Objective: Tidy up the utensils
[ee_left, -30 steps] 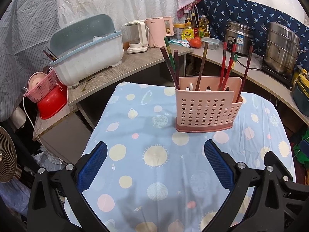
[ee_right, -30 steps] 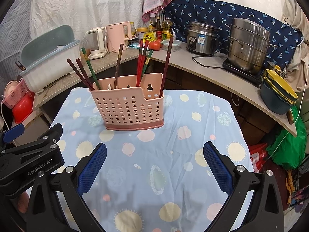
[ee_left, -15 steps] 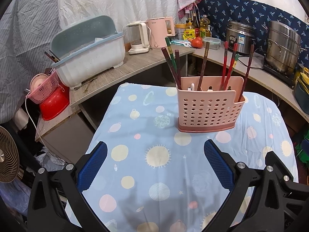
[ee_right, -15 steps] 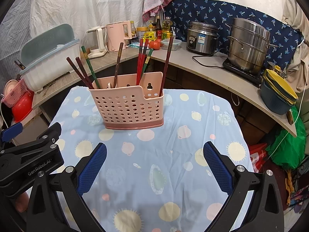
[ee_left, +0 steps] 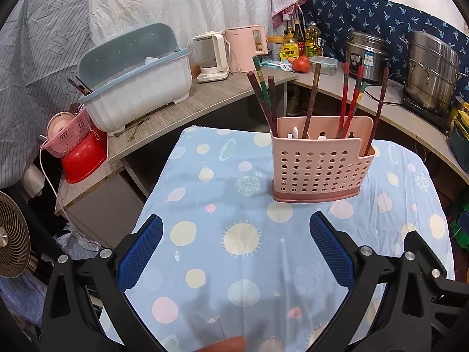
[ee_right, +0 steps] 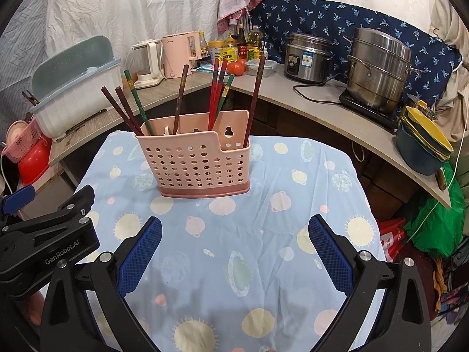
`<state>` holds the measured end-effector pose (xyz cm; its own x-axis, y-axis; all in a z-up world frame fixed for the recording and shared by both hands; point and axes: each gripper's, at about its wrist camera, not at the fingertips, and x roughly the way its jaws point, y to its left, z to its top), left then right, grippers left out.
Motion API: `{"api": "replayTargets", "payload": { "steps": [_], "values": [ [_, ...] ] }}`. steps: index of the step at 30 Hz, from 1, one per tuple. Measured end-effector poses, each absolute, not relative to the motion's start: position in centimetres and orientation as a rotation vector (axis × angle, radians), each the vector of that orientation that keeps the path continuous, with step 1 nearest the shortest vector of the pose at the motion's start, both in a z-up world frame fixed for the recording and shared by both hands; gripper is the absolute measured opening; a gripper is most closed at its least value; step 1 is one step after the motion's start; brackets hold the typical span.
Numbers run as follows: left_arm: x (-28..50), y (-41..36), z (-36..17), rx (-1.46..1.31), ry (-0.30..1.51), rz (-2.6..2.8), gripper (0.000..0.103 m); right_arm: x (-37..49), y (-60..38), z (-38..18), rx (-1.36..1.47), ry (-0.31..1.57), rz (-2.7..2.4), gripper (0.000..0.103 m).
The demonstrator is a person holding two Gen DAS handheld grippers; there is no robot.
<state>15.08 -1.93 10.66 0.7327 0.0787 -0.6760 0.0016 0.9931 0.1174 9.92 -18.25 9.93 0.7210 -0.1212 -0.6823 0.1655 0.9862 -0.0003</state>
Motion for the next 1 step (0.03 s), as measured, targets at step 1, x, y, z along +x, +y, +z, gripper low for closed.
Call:
{"api": "replayTargets", "payload": {
  "steps": [1],
  "values": [
    [15.15,-1.95,10.65,0.113,0.75,0.042,0.096,10.03,-18.3,9.9,0.062,0.75,-0.158,0.097]
  ]
}}
